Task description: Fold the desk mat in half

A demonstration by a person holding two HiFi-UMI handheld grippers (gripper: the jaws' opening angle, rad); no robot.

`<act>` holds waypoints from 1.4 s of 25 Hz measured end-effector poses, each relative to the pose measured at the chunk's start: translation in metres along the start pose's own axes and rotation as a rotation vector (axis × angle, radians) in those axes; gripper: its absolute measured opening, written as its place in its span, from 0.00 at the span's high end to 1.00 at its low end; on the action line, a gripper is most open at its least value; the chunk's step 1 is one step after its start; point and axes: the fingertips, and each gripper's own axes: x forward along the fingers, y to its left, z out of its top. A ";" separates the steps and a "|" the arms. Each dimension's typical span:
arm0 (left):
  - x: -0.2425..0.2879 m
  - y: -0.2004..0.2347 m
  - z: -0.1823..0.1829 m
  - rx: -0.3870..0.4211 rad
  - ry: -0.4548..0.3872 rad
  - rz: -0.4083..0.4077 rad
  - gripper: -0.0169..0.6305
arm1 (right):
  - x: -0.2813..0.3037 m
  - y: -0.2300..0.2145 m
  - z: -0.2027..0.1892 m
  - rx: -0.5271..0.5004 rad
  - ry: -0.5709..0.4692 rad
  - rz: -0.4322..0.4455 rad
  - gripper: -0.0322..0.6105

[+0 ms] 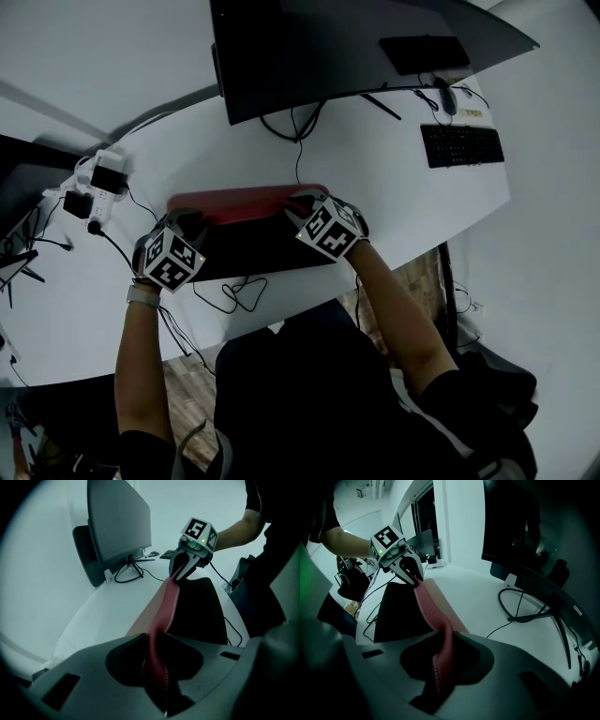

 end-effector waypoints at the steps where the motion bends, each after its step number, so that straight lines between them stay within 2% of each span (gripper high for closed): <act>1: 0.000 0.002 0.000 -0.003 0.002 0.006 0.83 | 0.002 -0.002 0.001 -0.003 -0.001 0.003 0.84; 11: 0.003 0.020 0.013 -0.025 -0.020 0.104 0.76 | 0.013 -0.022 0.006 -0.020 -0.002 0.035 0.84; 22: -0.014 0.045 0.020 -0.140 -0.082 0.212 0.65 | 0.019 -0.026 0.006 -0.053 -0.009 0.077 0.84; 25: -0.017 0.048 0.017 -0.124 -0.055 0.237 0.62 | 0.020 -0.028 0.006 -0.061 -0.010 0.079 0.84; 28: -0.015 0.044 0.008 -0.091 -0.004 0.236 0.61 | 0.020 -0.029 0.009 -0.072 -0.016 0.080 0.84; 35: -0.003 0.027 -0.006 -0.136 0.024 0.193 0.60 | 0.023 -0.037 0.014 -0.068 -0.019 0.092 0.84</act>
